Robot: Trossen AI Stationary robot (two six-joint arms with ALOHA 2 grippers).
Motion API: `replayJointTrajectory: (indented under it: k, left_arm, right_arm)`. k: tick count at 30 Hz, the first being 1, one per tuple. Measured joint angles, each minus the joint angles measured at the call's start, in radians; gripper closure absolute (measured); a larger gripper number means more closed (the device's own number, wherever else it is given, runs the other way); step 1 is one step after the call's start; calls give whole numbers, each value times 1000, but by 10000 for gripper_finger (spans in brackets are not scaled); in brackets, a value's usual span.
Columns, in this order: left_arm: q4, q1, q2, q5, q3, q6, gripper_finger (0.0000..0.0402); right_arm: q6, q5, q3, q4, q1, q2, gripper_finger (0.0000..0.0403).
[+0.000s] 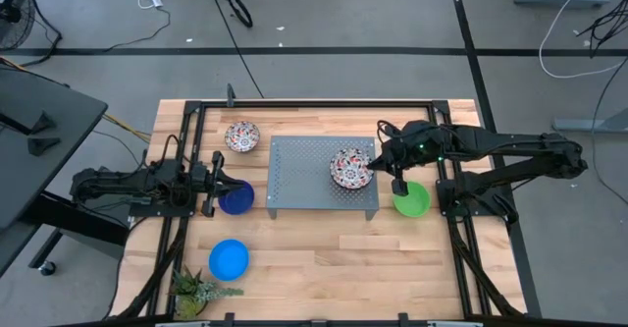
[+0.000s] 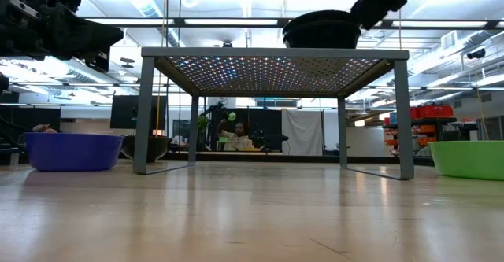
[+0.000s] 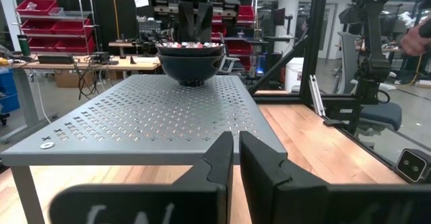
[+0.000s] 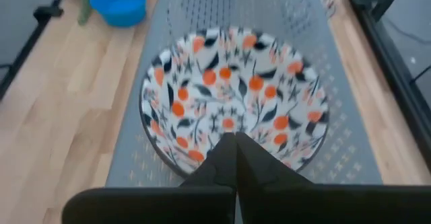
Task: Pick & Place Mini bowls
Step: Stack the bottom white patterned bowl on top of the white patterned bowl on the shelf, then put the green bowl on the shelf
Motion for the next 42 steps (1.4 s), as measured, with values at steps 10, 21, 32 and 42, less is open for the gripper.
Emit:
replayJointTrajectory:
  k: [10,21,32,42]
  left_arm:
    - [0,0,0,0,0,0,369]
    - [0,0,0,0,0,0,369]
    - [0,0,0,0,0,0,369]
    - [0,0,0,0,0,0,369]
  right_arm:
    - [42,-1,58,-88,0,-64,403]
    - [124,-3,59,-275,67,-168,403]
    - [231,-3,59,-464,232,-188,403]
    - [355,2,59,-544,384,-140,403]
